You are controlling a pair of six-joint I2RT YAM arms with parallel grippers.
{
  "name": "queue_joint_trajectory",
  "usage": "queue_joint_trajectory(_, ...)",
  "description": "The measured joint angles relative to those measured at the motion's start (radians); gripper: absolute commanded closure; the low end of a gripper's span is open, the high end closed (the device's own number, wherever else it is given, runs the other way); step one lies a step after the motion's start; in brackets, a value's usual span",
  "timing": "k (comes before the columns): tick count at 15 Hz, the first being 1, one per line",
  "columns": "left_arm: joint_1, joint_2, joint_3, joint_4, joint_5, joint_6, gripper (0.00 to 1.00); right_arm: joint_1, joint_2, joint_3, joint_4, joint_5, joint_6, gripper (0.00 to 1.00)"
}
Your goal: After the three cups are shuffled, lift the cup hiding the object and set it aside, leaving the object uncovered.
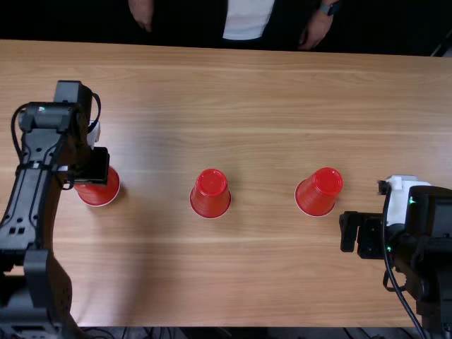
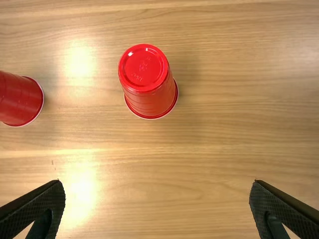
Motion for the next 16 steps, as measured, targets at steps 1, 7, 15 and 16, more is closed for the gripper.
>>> queue_joint_trajectory(1, 0.000, -0.037, 0.012, -0.006, -0.001, 0.000, 0.97, 0.000, 0.000, 0.000, 0.001, 0.000, 0.000, 0.00)
queue_joint_trajectory(7, 0.167, -0.194, 0.015, -0.016, -0.002, -0.055, 0.89, 0.000, 0.000, 0.000, 0.008, 0.000, 0.000, 0.00)
queue_joint_trajectory(15, 0.434, -0.270, -0.125, 0.002, -0.004, -0.066, 0.80, 0.000, 0.000, 0.000, -0.003, 0.000, 0.000, 0.00)
queue_joint_trajectory(16, 0.459, -0.270, -0.143, 0.006, -0.005, -0.066, 0.79, 0.000, 0.000, 0.000, -0.005, 0.000, 0.000, 0.00)
